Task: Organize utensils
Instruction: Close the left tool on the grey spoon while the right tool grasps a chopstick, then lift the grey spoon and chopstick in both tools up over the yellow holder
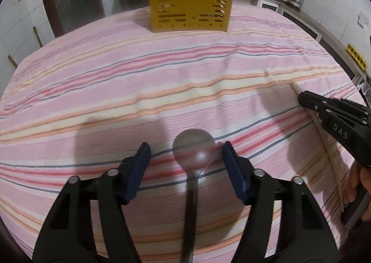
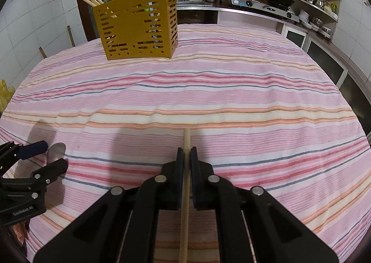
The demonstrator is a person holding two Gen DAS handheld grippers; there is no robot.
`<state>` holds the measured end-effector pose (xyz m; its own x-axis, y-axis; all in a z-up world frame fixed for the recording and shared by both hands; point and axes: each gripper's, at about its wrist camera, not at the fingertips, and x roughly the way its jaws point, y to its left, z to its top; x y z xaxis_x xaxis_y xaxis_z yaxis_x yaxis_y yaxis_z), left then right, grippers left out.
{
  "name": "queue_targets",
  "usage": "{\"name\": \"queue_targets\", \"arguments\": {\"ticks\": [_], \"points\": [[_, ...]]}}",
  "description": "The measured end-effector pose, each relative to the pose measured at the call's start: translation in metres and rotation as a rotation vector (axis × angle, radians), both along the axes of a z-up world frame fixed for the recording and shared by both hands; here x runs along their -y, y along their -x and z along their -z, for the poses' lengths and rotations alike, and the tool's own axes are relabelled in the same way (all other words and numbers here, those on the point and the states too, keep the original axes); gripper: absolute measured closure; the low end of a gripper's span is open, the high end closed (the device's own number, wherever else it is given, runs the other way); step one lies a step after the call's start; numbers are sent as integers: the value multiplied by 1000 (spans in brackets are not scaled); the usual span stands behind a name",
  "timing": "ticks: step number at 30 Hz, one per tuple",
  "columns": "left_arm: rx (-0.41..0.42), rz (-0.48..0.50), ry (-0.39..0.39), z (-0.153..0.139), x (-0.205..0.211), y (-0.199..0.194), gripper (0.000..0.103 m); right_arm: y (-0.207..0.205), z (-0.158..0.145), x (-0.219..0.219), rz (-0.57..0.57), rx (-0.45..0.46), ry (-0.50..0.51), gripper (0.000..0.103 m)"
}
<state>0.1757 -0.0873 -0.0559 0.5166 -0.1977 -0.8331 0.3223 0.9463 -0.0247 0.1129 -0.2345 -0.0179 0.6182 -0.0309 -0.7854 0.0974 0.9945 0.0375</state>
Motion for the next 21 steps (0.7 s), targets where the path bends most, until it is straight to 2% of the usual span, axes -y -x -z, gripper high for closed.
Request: {"name": "queue_targets", "arguments": {"ticks": [9, 13, 21], "points": [[-29, 1, -23, -2, 5, -6, 68, -5, -1, -1, 9, -32, 3, 97], [-58, -24, 6, -4, 2, -14, 68, -8, 1, 0, 13, -47, -4, 97], [-36, -70, 33, -9, -5, -23, 68, -14, -1, 3, 43, -56, -26, 97]]}}
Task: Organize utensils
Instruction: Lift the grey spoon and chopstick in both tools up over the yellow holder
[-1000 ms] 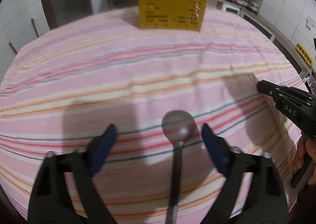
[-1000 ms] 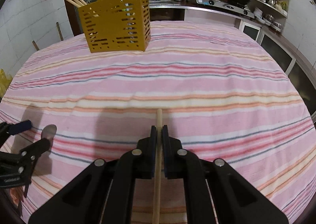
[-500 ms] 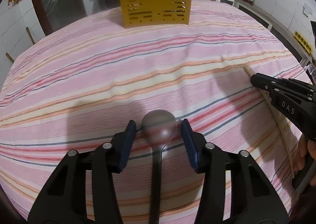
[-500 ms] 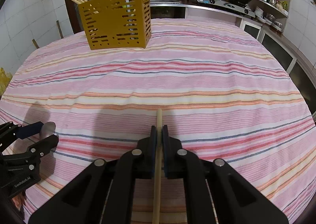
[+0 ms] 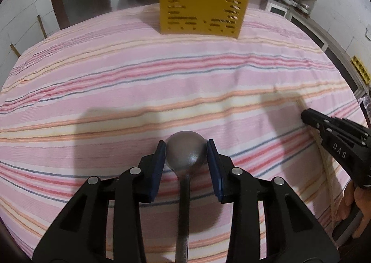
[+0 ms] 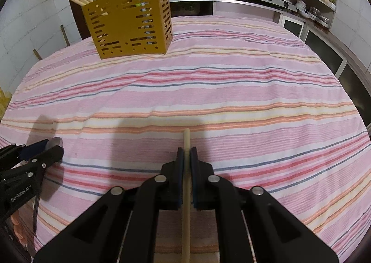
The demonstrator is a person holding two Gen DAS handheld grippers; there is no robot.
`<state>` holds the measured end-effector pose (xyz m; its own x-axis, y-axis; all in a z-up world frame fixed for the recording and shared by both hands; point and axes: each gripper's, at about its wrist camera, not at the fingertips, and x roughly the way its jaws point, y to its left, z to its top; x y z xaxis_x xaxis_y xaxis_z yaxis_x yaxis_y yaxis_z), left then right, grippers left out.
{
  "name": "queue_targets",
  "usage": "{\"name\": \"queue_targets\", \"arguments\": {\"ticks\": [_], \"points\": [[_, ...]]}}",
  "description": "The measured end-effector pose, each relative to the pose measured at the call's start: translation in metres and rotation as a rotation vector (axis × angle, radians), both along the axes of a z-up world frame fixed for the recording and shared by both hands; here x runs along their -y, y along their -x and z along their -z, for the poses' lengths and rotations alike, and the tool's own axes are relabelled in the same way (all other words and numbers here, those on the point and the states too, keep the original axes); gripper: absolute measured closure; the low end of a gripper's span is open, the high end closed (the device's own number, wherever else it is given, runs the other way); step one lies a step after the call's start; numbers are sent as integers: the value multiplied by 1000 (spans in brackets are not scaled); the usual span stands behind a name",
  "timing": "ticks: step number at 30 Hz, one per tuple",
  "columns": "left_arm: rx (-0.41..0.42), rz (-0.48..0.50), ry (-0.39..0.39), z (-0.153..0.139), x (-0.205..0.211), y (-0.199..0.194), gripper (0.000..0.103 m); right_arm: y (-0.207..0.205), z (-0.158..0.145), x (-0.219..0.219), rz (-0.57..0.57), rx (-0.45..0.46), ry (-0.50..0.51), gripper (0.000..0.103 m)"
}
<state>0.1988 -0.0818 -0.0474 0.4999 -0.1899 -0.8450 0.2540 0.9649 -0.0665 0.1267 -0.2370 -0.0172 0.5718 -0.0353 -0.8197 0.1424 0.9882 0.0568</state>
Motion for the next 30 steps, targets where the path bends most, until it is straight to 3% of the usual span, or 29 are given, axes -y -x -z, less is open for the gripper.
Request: {"name": "queue_targets", "arguments": {"ticks": [11, 22, 30], "points": [[170, -71, 33, -37, -28, 3, 68, 4, -29, -1, 33, 116, 6, 97], [377, -140, 63, -87, -55, 21, 68, 14, -76, -14, 20, 313, 8, 97], [479, -185, 95, -112, -69, 33, 68, 17, -96, -13, 14, 425, 12, 97]]}}
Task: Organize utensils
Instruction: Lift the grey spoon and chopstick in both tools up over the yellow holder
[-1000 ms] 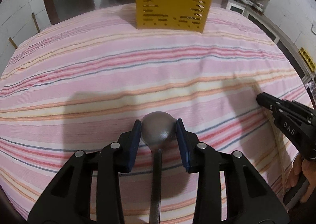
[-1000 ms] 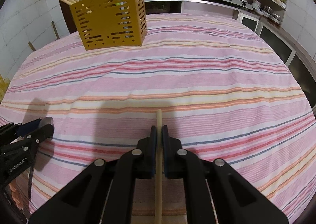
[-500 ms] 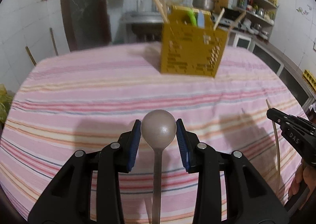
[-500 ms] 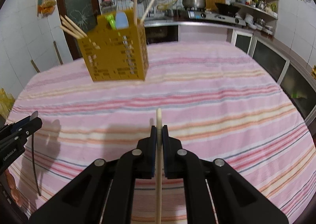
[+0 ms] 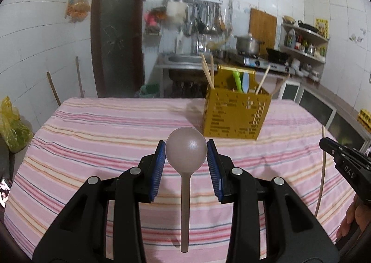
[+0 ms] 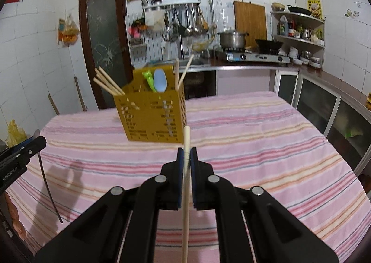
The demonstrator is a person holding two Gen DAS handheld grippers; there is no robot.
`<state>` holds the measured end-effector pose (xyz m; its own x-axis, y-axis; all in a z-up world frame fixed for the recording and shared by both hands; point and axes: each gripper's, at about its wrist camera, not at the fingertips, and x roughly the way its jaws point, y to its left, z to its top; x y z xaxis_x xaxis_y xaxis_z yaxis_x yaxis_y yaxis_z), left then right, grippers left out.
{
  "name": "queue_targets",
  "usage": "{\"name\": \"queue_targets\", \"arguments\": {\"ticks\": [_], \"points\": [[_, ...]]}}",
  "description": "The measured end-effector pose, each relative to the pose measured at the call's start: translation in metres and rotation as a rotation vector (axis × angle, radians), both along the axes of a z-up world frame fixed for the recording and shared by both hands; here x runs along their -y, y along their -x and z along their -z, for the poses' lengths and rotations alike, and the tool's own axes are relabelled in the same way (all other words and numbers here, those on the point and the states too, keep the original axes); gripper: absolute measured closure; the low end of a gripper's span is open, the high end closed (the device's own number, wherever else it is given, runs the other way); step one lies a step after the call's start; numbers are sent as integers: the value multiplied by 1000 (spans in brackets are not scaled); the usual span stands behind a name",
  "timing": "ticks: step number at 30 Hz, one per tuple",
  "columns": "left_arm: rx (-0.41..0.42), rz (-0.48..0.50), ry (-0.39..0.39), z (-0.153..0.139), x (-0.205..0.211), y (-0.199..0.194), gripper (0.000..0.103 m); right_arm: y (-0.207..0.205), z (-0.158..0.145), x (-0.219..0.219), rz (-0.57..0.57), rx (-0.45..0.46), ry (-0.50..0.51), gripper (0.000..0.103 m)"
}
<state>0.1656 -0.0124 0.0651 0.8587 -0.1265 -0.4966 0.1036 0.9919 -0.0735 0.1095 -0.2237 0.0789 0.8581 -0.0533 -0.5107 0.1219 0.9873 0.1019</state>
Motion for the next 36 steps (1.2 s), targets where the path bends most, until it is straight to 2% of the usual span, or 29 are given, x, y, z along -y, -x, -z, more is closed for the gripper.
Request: {"name": "queue_targets", "arguments": {"ticks": [5, 12, 24, 36], "points": [[52, -19, -4, -10, -2, 2, 68, 1, -12, 0, 1, 57, 8, 97], [83, -20, 23, -20, -1, -1, 68, 1, -26, -2, 0, 115, 39, 97], [109, -21, 38, -28, -3, -15, 68, -4, -40, -2, -1, 167, 53, 97], [169, 11, 51, -53, 4, -25, 68, -20, -55, -1, -3, 193, 69, 97]]}}
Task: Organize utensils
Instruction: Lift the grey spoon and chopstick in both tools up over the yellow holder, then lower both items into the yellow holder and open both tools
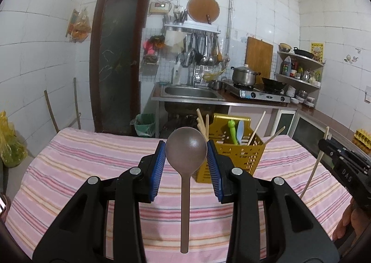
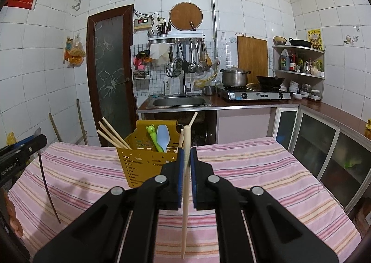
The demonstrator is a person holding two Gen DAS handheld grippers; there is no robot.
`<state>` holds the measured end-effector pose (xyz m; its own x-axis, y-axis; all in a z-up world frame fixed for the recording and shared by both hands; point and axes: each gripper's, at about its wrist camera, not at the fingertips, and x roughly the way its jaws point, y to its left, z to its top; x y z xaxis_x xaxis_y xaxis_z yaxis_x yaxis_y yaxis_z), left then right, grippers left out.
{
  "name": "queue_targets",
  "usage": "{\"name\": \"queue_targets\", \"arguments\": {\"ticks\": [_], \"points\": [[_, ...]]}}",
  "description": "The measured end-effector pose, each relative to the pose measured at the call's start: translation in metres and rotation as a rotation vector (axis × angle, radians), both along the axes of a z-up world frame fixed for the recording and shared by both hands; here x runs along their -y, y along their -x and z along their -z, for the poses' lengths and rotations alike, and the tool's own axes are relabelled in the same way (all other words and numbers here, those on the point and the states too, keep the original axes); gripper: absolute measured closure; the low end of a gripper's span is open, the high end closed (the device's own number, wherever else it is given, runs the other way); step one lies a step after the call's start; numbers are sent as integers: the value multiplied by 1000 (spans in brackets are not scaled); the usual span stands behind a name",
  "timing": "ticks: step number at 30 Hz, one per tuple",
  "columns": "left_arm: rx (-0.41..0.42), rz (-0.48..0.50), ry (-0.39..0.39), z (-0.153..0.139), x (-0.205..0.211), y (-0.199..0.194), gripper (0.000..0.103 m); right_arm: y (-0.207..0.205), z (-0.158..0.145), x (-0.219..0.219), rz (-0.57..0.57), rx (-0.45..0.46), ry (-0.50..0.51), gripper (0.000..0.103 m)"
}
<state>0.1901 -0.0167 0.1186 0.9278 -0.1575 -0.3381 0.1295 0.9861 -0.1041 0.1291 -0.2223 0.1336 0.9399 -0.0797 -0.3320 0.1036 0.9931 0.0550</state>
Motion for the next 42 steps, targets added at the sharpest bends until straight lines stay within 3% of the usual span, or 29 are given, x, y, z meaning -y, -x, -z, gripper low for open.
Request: {"name": "queue_targets", "arguments": {"ticks": [9, 16, 21, 25, 31, 39, 42], "points": [[33, 37, 28, -26, 12, -25, 68, -17, -20, 2, -9, 35, -5, 97], [153, 67, 55, -75, 38, -60, 68, -46, -79, 5, -11, 143, -9, 97], [174, 79, 102, -92, 54, -106, 68, -80, -112, 7, -5, 211, -18, 97], [171, 74, 96, -79, 68, -148, 68, -112, -110, 7, -8, 226, -50, 97], [134, 74, 97, -33, 84, -197, 68, -154, -76, 10, -5, 199, -60, 97], [85, 78, 52, 11, 89, -207, 68, -180, -37, 16, -1, 120, -52, 97], [112, 58, 10, 16, 88, -200, 67, -182, -25, 16, 3, 93, -43, 97]]}}
